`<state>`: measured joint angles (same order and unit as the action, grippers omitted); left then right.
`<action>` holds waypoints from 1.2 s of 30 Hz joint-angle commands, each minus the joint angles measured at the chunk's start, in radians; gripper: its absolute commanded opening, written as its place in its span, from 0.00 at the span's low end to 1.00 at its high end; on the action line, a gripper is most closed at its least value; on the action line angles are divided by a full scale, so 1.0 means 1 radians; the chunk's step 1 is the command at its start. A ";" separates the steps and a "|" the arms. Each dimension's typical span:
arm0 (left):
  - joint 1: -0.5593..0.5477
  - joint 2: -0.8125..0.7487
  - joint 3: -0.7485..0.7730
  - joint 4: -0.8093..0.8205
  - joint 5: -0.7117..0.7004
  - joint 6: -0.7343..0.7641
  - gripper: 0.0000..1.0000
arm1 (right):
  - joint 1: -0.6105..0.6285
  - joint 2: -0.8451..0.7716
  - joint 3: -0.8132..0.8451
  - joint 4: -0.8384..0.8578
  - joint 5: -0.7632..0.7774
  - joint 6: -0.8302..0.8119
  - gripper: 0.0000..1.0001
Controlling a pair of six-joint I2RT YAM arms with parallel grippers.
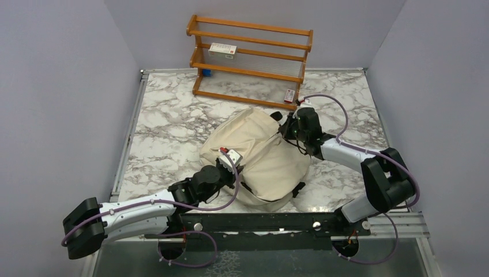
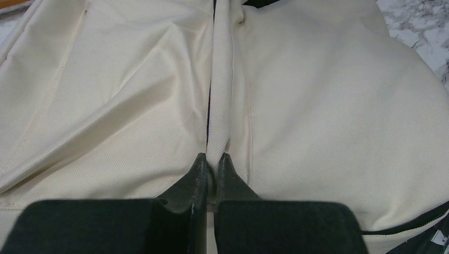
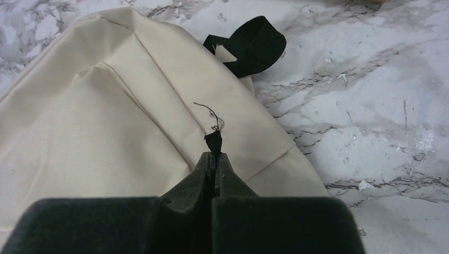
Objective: Pack the student bag
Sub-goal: Zip the student bag at the center of the board.
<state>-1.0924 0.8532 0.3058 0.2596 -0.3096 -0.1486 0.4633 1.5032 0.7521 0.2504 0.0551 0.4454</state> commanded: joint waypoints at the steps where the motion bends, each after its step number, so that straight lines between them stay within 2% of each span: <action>1: -0.002 -0.044 -0.019 -0.072 0.024 -0.030 0.00 | -0.072 0.052 0.042 -0.046 0.092 -0.024 0.01; 7: -0.002 -0.076 -0.034 -0.075 -0.005 -0.065 0.00 | -0.086 0.030 0.007 0.032 -0.036 -0.037 0.01; 10: -0.001 -0.079 -0.026 -0.072 -0.028 -0.087 0.17 | -0.086 -0.007 0.012 0.057 -0.187 -0.042 0.06; 12: -0.002 -0.073 -0.012 -0.074 -0.036 -0.097 0.31 | -0.086 -0.021 0.031 0.054 -0.291 -0.049 0.14; 16: -0.001 -0.053 0.033 -0.085 -0.048 -0.113 0.50 | -0.086 -0.060 0.083 -0.013 -0.406 -0.058 0.28; 20: -0.001 -0.028 0.093 -0.107 -0.091 -0.134 0.63 | -0.086 -0.158 0.093 -0.099 -0.340 -0.038 0.34; 24: 0.014 0.022 0.183 -0.186 -0.157 -0.201 0.73 | -0.086 -0.280 0.109 -0.315 -0.182 0.005 0.41; 31: 0.162 0.198 0.354 -0.347 -0.050 -0.286 0.76 | -0.086 -0.464 0.111 -0.814 0.160 0.273 0.54; 33: 0.223 0.240 0.384 -0.377 0.014 -0.309 0.78 | -0.086 -0.514 0.079 -0.898 0.187 0.337 0.59; 36: 0.264 0.283 0.411 -0.397 0.041 -0.308 0.79 | -0.086 -0.603 -0.024 -0.914 0.149 0.391 0.65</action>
<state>-0.8833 1.0901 0.6739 -0.0463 -0.3527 -0.4099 0.3790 0.9913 0.8276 -0.4610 0.1238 0.6949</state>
